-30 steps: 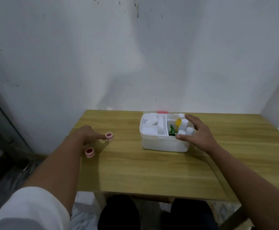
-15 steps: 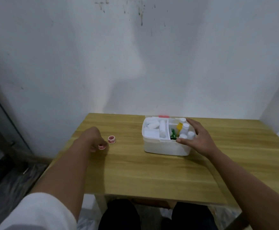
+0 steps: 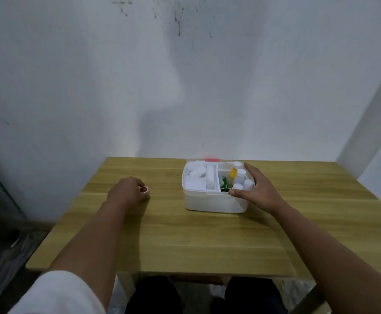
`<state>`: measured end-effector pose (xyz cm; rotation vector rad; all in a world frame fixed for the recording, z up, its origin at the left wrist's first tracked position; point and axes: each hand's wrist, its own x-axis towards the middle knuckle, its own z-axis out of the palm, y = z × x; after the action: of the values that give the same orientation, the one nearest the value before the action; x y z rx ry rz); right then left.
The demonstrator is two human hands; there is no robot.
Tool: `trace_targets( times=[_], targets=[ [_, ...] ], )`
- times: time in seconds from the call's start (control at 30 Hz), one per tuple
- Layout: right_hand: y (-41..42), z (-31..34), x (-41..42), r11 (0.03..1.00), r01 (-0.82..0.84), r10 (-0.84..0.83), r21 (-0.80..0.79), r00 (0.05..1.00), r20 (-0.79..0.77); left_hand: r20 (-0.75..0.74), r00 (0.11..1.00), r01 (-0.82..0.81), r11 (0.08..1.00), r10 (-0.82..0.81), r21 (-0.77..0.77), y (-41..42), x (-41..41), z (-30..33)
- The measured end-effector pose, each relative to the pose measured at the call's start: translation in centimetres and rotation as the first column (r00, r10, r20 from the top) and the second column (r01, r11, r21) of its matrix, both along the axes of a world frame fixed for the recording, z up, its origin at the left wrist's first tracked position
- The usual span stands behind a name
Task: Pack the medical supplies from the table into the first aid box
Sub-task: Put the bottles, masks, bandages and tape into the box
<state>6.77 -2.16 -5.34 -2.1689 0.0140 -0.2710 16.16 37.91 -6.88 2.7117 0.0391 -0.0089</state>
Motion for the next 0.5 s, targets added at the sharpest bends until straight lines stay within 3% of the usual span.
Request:
trace_targets(
  times=[0.5],
  targets=[
    [0.0, 0.0, 0.0, 0.999, 0.005, -0.005, -0.035, 1.0, 0.011, 0.04, 0.997, 0.059, 0.997, -0.061, 0.04, -1.9, 0.8, 0.2]
  ],
)
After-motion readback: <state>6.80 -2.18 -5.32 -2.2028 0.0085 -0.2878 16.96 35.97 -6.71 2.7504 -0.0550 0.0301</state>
